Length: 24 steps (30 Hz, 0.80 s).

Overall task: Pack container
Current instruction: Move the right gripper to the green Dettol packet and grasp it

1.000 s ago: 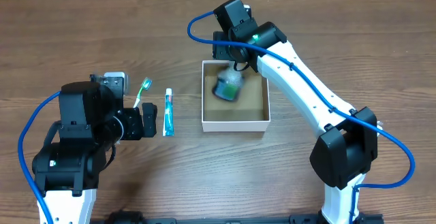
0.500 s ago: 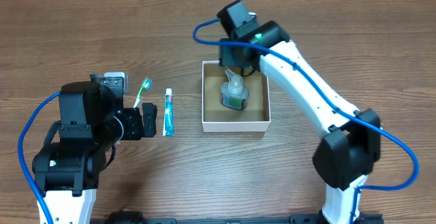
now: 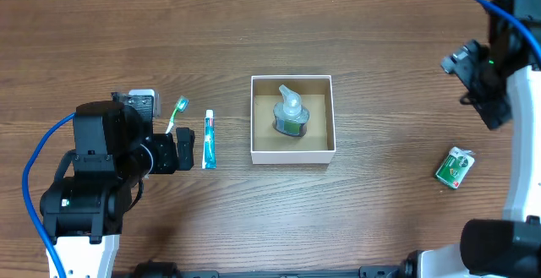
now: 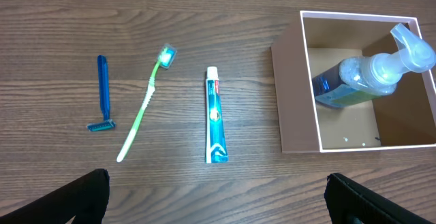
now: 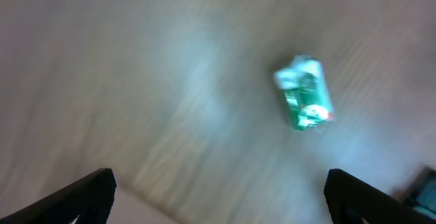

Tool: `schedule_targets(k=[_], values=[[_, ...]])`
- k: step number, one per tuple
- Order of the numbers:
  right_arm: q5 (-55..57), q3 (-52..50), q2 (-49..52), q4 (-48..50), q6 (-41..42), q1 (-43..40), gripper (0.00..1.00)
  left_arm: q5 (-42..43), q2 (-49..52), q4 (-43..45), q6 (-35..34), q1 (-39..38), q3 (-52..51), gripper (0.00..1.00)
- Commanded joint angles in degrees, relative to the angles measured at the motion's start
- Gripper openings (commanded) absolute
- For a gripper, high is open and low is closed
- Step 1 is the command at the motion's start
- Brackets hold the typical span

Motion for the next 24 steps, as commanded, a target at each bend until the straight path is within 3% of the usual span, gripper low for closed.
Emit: schedule_targets(k=[1, 11, 14, 19, 24], values=[[-2.12, -8.74, 0.66, 2.97, -2.05, -5.18, 1.0, -0.2, 0.17, 0.24, -0.61, -0.11, 1.49, 1.0], [-5.62, -37.94, 0.66, 23.82, -6.43, -14.62, 1.0, -0.61, 0.31, 0.55, -0.59, -0.11, 1.49, 1.0], [-5.62, -42.49, 0.66, 30.1, -7.39, -16.31, 1.0, -0.57, 1.01, 0.42, -0.61, -0.11, 1.49, 1.0], [-5.6, -49.22, 0.81, 44.41, -15.65, -17.2, 1.0, -0.52, 3.13, 0.11, -0.61, -0.11, 1.49, 1.0], [-5.62, -51.19, 0.83, 48.41, -19.52, -17.2, 1.0, -0.37, 3.76, 0.04, -0.63, -0.11, 1.49, 1.0]])
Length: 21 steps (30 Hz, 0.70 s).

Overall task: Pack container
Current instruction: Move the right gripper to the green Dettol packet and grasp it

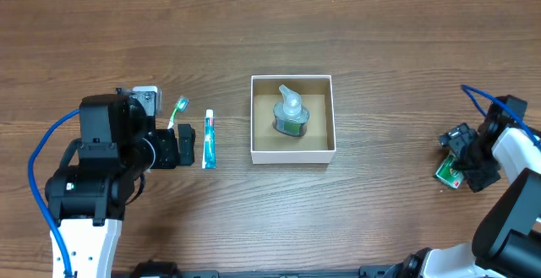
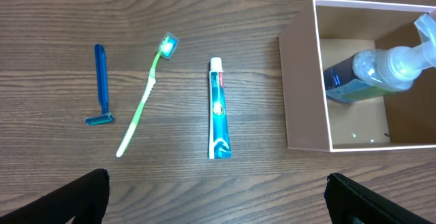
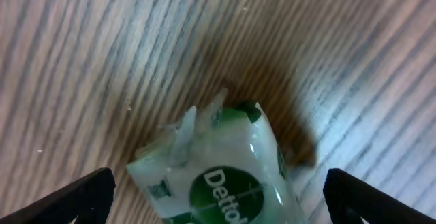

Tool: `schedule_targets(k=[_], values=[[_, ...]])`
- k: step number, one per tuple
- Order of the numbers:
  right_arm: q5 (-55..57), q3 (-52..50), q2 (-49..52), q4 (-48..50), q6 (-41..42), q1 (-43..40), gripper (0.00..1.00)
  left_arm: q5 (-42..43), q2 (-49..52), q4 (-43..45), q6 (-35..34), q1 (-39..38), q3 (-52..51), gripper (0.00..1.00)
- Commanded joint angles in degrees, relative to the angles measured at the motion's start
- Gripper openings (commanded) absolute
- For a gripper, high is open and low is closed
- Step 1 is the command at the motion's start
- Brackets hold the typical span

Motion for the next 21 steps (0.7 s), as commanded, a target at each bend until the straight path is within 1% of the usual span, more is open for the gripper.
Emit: schedule_targets(k=[1, 4, 7, 10, 12, 14, 15, 18, 19, 21], values=[[0.04, -1.68, -0.13, 1.92, -4.61, -0.13, 1.0, 0.07, 0.44, 0.11, -0.61, -0.11, 1.38, 1.0], [-0.09, -2.58, 0.59, 2.45, -4.55, -0.13, 0.99, 0.07, 0.48, 0.26, -0.63, -0.11, 1.38, 1.0], [-1.64, -2.58, 1.79, 2.54, -4.57, -0.13, 0.9, 0.07, 0.48, 0.11, -0.63, -0.11, 1.38, 1.0], [-1.92, -2.56, 1.97, 2.25, -4.55, -0.13, 0.83, 0.07, 0.48, 0.04, -0.61, -0.11, 1.38, 1.0], [-1.95, -2.56, 1.97, 2.27, -4.52, -0.13, 0.69, 0.04, 0.48, 0.04, -0.61, -0.11, 1.38, 1.0], [-1.95, -2.56, 1.97, 2.36, -4.5, -0.13, 0.61, 0.04, 0.48, 0.07, -0.61, -0.11, 1.38, 1.0], [-2.23, -2.56, 1.97, 2.49, -4.5, -0.13, 0.59, 0.04, 0.48, 0.07, -0.61, -0.11, 1.38, 1.0], [-3.61, -2.56, 1.97, 2.86, -4.5, -0.13, 0.44, 0.04, 0.48, 0.04, -0.61, -0.11, 1.38, 1.0], [-3.63, -2.56, 1.97, 2.86, -4.52, -0.13, 0.41, 0.04, 0.48, 0.04, -0.61, -0.11, 1.38, 1.0], [-3.87, -2.54, 1.95, 2.84, -4.52, -0.13, 0.38, 0.04, 0.48, 0.07, -0.61, -0.11, 1.38, 1.0]])
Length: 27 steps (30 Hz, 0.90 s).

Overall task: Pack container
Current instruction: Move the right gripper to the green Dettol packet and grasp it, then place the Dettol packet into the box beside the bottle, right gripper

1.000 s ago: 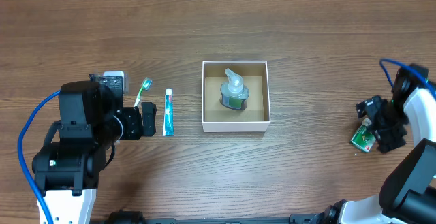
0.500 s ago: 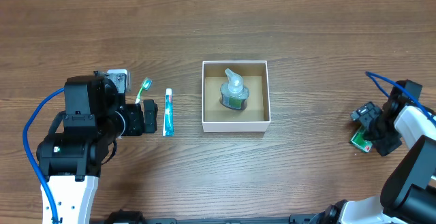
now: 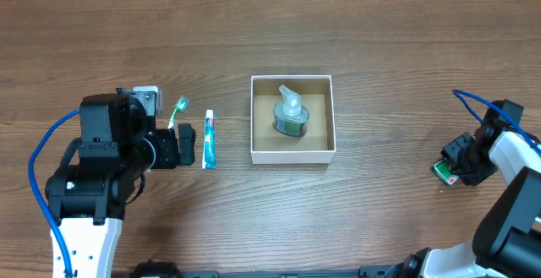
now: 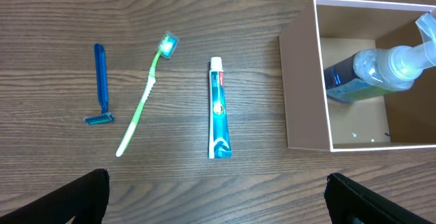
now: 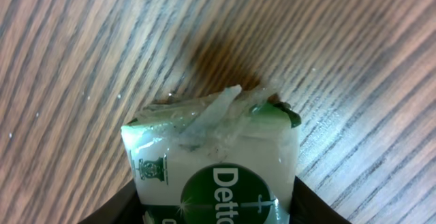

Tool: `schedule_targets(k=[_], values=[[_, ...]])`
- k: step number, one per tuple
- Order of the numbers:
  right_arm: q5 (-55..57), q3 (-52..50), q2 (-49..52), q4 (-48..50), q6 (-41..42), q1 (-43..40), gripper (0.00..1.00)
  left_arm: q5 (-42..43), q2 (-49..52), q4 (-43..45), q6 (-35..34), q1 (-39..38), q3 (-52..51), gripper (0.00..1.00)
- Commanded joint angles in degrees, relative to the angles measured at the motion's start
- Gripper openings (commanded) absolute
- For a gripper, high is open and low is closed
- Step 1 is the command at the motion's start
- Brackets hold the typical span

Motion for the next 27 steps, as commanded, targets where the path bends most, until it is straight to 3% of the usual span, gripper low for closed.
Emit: schedule_targets(k=[1, 3, 8, 12, 15, 18, 21, 27], values=[[-3.04, -0.31, 1.46, 0.35, 0.04, -0.11, 0.38, 0.04, 0.33, 0.09, -0.61, -0.11, 1.38, 1.0], [-3.02, -0.02, 1.46, -0.22, -0.63, -0.07, 0.37, 0.04, 0.33, 0.09, -0.61, -0.11, 1.38, 1.0], [-3.48, 8.57, -1.73, -8.5, -2.29, 3.08, 0.24, 0.04, 0.33, 0.39, -0.61, -0.11, 1.38, 1.0], [-3.61, 18.75, -6.62, -16.37, -6.1, 9.53, 0.23, 0.04, 0.33, 0.48, -0.61, -0.11, 1.38, 1.0], [-4.55, 27.23, -9.99, -21.7, -8.92, 16.33, 0.22, 0.04, 0.33, 0.48, -0.61, -0.11, 1.38, 1.0], [-6.58, 34.93, -12.85, -24.11, -13.09, 28.5, 0.2, 0.04, 0.33, 0.5, -0.61, -0.11, 1.38, 1.0], [-6.6, 35.67, -12.79, -23.47, -12.61, 39.3, 0.2, 0.04, 0.33, 0.5, -0.61, -0.11, 1.38, 1.0], [-6.38, 34.47, -7.02, -22.14, -11.45, 50.47, 0.24, 0.04, 0.33, 0.46, -0.61, -0.11, 1.38, 1.0]])
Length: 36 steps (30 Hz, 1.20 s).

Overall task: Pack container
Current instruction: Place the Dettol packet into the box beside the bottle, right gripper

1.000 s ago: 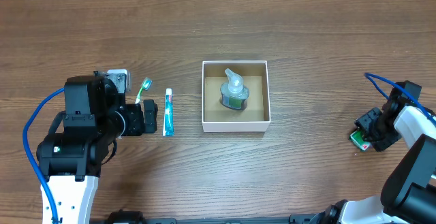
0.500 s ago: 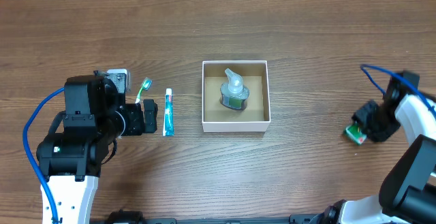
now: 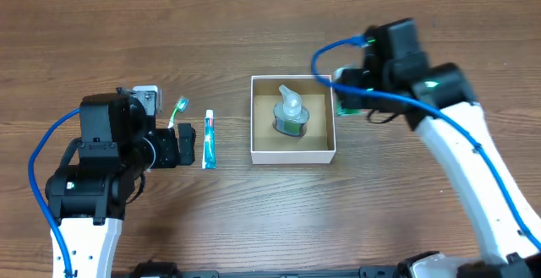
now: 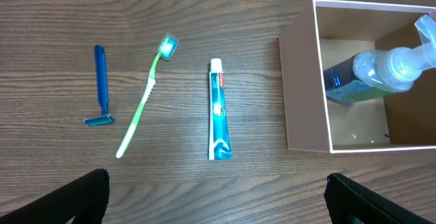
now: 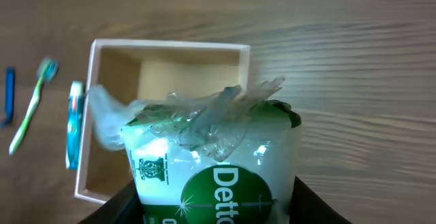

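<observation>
A white open box (image 3: pixel 292 153) stands mid-table with a clear pump bottle (image 3: pixel 290 111) inside. My right gripper (image 3: pixel 348 99) is shut on a green and white Dettol soap bar (image 5: pixel 214 163), held just off the box's right rim. A blue-green toothpaste tube (image 4: pixel 217 109), a green toothbrush (image 4: pixel 144 105) and a blue razor (image 4: pixel 101 88) lie left of the box (image 4: pixel 304 81). My left gripper (image 3: pixel 183 149) hovers open over those items, its fingertips (image 4: pixel 75 197) wide apart with nothing between them.
The wooden table (image 3: pixel 254 219) runs all round the box. The right arm (image 3: pixel 461 151) reaches in from the lower right, with a blue cable looping above the box's far right corner.
My right gripper has lifted the soap bar from the table's far right and now holds it at the box's right rim. The left arm has not moved.
The soap lay at the far right while my right gripper was up above it. Then the gripper was down at the soap, then shut on it there. Now it holds the soap beside the box. The left gripper stayed open over the toiletries.
</observation>
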Tool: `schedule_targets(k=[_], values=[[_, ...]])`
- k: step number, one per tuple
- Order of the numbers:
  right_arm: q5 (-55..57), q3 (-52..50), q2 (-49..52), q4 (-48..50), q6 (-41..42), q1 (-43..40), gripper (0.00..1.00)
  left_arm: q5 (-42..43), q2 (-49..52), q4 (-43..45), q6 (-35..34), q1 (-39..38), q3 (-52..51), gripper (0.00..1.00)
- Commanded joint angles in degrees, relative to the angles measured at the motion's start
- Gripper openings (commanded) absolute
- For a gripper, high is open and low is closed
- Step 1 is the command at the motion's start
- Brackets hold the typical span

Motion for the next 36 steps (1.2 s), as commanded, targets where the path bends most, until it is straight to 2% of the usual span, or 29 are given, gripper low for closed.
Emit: schedule_targets(k=[1, 2, 4, 12, 18, 24, 27, 32, 35, 36], values=[[0.24, -0.42, 4.09, 0.68, 0.11, 2.91, 0.26, 0.04, 0.33, 0.2, -0.63, -0.11, 1.38, 1.0], [-0.2, -0.42, 5.86, 0.68, 0.22, 3.02, 0.36, 0.04, 0.33, 0.2, -0.63, -0.11, 1.38, 1.0], [-0.85, -0.42, 7.34, 0.7, 0.22, 3.02, 0.42, 0.04, 0.33, 0.2, -0.63, -0.11, 1.38, 1.0], [-0.85, -0.42, 9.2, 1.33, 0.2, 3.02, 0.45, 0.04, 0.33, 0.2, -0.63, -0.11, 1.38, 1.0], [-2.23, -0.42, 9.2, 1.25, -0.07, 3.02, 0.7, 0.04, 0.33, -0.17, -0.63, -0.11, 1.38, 1.0], [-2.32, -0.42, 9.2, 1.25, -0.22, 3.02, 0.7, 0.04, 0.33, -0.22, -0.63, -0.11, 1.38, 1.0], [0.9, -0.26, 8.52, 0.79, 0.59, 2.67, 0.53, 0.02, 0.33, -0.22, -0.61, -0.11, 1.38, 1.0], [10.19, -0.24, 1.29, 1.07, 12.2, -3.76, 0.56, -0.04, 0.33, -0.26, -0.61, -0.11, 1.38, 1.0], [9.92, -0.24, -4.35, -0.15, 16.06, -14.4, 0.6, 0.0, 0.33, -0.15, -0.61, -0.11, 1.38, 1.0], [9.29, -0.24, -5.35, -1.18, 16.46, -18.05, 0.64, 0.09, 0.35, 0.17, -0.61, -0.13, 1.38, 1.0]])
